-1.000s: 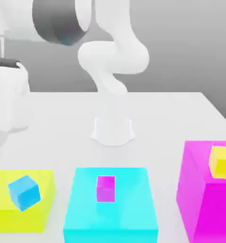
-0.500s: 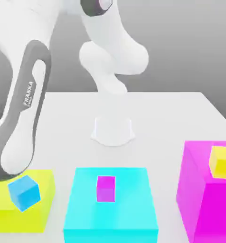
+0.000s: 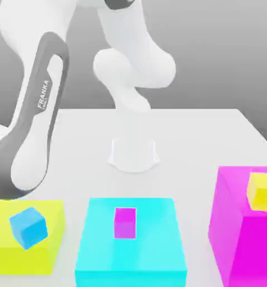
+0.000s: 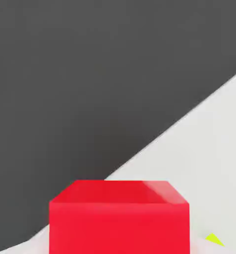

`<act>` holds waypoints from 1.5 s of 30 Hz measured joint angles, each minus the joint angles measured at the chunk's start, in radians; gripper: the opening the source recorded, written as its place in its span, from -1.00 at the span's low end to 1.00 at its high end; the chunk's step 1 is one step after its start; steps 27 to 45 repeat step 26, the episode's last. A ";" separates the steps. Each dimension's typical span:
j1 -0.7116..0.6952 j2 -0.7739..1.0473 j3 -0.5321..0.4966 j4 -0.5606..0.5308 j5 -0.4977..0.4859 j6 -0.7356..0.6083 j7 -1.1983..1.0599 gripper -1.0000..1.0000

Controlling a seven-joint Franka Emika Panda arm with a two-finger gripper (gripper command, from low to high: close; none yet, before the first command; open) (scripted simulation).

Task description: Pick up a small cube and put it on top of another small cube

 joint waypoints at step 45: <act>0.270 -0.492 0.135 -0.641 -0.114 0.157 0.167 1.00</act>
